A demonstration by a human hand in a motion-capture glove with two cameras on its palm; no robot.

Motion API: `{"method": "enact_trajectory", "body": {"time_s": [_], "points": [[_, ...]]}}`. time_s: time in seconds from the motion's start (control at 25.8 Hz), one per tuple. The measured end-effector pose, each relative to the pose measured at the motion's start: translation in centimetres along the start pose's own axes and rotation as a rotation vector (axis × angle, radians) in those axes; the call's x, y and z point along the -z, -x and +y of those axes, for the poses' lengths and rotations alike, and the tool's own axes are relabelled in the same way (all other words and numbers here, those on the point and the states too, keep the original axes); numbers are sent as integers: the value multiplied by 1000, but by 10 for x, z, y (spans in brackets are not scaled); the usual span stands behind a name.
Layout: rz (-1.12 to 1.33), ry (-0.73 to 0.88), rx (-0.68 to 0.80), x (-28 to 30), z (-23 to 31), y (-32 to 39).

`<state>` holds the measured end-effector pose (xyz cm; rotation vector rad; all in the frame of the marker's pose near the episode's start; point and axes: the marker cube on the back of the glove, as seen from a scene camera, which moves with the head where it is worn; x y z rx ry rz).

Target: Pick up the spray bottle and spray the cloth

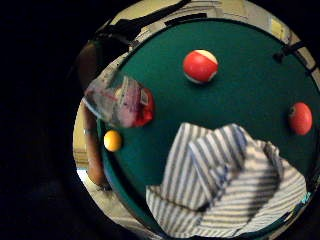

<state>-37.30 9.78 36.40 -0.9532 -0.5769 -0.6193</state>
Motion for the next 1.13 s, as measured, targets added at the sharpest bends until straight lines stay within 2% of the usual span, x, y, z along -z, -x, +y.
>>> {"method": "enact_trajectory", "body": {"time_s": [0.39, 0.62, 1.13], "points": [[331, 34, 84, 27, 57, 21], [536, -55, 121, 29, 75, 9], [572, -98, 51, 28, 90, -22]]}}
